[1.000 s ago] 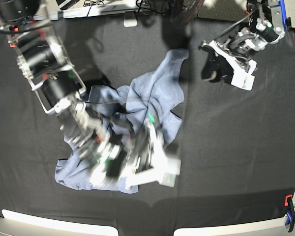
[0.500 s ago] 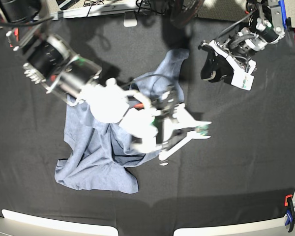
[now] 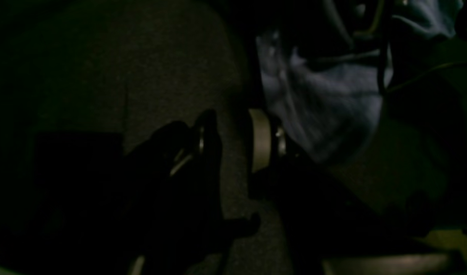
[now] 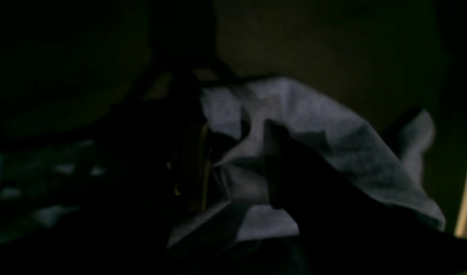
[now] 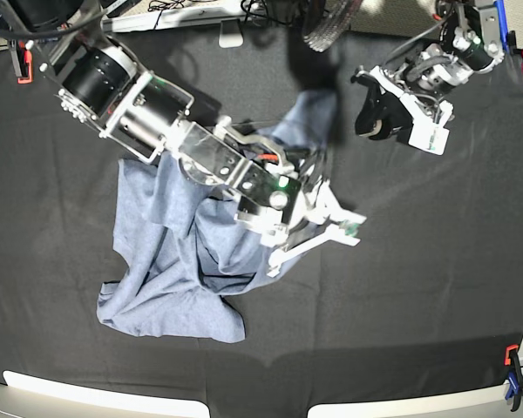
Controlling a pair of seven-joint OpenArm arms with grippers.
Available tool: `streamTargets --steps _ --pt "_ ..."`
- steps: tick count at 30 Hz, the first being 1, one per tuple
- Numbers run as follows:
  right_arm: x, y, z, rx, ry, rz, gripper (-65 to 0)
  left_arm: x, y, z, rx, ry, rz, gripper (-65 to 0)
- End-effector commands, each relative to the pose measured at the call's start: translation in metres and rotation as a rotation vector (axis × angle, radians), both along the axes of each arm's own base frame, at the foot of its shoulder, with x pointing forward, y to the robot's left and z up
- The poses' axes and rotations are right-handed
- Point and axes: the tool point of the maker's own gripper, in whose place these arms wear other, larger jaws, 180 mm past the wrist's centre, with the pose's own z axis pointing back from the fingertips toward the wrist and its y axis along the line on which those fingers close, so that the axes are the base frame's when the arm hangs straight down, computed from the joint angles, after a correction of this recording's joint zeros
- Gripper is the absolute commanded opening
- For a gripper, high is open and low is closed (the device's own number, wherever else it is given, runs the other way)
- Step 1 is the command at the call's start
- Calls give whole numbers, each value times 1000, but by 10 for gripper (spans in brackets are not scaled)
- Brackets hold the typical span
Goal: Layout the t-shirt on the table in an organized manner, then fold the t-shirt properly
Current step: 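Grasp the shirt fabric with the right gripper and lift it toward the left gripper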
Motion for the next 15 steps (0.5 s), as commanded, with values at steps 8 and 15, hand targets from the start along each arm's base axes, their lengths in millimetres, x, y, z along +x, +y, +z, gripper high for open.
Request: streamTargets --steps 8,15 --pt "8 42 20 116 -36 44 -436 6 0 11 -22 -43 6 -520" --pt "7 56 28 144 -47 38 -436 5 0 11 -21 -42 6 -520"
